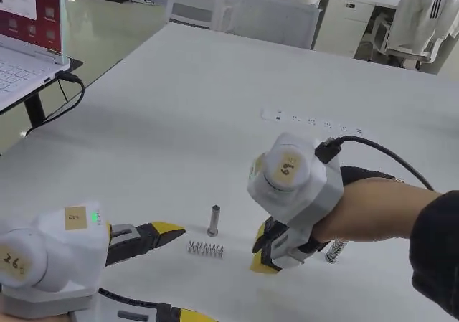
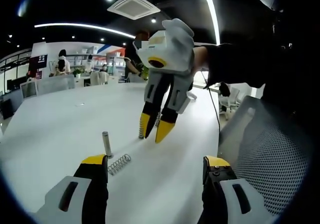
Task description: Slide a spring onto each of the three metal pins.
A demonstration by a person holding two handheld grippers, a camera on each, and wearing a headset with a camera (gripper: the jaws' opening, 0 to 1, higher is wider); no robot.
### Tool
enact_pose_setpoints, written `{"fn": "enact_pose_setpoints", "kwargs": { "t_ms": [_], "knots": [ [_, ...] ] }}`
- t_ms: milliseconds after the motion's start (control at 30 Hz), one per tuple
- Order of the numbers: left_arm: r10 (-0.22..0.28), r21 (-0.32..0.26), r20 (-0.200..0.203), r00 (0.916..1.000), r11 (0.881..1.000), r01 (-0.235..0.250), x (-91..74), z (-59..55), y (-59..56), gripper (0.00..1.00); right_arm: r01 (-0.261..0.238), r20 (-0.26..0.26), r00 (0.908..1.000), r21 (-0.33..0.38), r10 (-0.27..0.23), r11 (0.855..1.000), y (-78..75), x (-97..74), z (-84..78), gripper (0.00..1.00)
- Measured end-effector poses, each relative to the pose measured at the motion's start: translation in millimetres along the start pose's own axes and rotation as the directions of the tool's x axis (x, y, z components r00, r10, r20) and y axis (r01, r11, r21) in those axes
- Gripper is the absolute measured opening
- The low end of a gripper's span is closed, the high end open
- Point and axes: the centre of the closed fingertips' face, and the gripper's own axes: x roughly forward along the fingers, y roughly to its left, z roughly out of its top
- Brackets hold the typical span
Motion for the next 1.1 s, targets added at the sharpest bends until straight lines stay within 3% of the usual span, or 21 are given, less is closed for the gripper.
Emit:
{"fn": "enact_pose_setpoints", "kwargs": {
  "t_ms": [500, 1100],
  "knots": [
    [0.006, -0.002, -0.002, 1.0000, 1.000, -0.006, -2.9, -0.8, 1.6, 0.74, 0.011, 0.032, 0.9994, -0.039, -0.010, 0.999, -12.6, 16.3, 21.2, 0.13],
    [0.023, -0.010, -0.008, 0.9997, 1.000, -0.023, -7.4, -2.0, 4.8, 0.73, -0.007, 0.020, 0.9998, -0.062, 0.009, 0.998, -16.4, 40.9, 27.7, 0.14]
  ]
}}
